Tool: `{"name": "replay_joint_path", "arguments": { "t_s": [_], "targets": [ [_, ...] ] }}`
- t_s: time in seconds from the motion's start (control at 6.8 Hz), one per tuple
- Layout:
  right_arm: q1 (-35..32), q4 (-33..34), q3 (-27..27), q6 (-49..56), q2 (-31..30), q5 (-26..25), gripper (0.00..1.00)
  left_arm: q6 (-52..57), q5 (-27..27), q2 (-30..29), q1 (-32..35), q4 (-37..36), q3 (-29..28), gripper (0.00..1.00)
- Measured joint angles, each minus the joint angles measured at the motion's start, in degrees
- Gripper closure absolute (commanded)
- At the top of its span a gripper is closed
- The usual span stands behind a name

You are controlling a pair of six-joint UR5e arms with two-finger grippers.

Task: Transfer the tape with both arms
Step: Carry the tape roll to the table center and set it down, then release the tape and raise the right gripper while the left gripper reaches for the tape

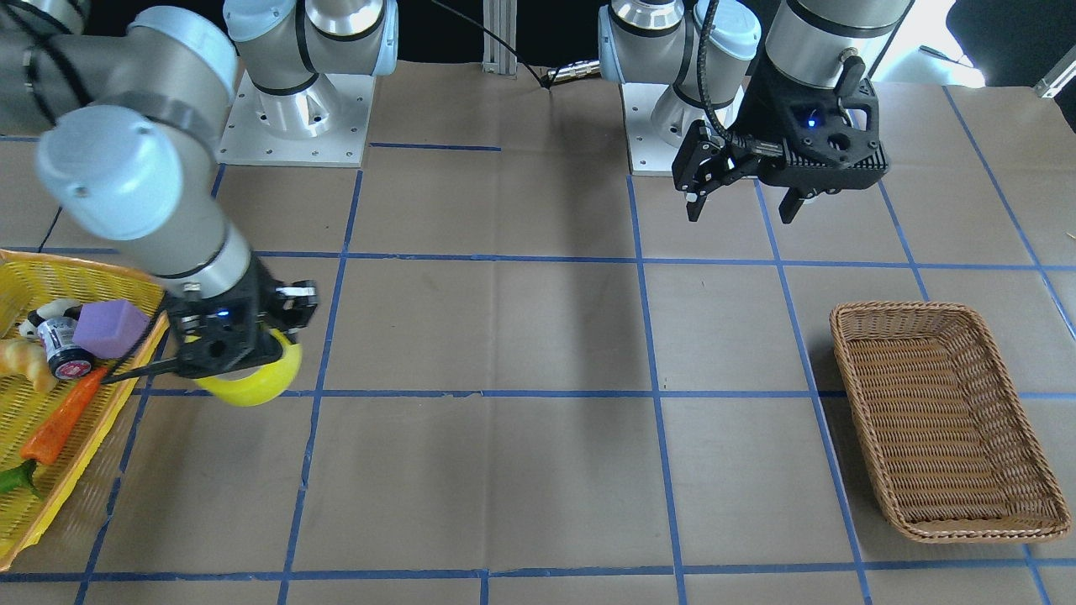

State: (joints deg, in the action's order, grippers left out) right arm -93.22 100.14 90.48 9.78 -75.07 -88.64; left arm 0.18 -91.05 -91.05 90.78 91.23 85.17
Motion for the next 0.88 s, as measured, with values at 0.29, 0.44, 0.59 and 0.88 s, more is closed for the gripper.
{"name": "replay_joint_path", "arguments": {
  "t_s": [0.29,0.44,0.59,0.88],
  "targets": [
    [-12.6,3.7,2.1,-22.4,1.4,6.3,0.56,0.0,-0.1,0.0,-0.1,0.0,0.0,0.0],
    [-17.4,7.9,3.4,-32.0,2.8,7.8,0.01,0.0,-0.1,0.1,-0.1,0.0,0.0,0.0],
    [-20.4,11.5,4.1,-39.0,3.9,7.8,0.0,0.0,-0.1,0.1,-0.1,0.0,0.0,0.0],
    [-20.1,15.0,4.0,-38.4,4.0,4.6,0.0,0.0,-0.2,0.1,-0.1,0.4,0.2,0.0]
  ]
}}
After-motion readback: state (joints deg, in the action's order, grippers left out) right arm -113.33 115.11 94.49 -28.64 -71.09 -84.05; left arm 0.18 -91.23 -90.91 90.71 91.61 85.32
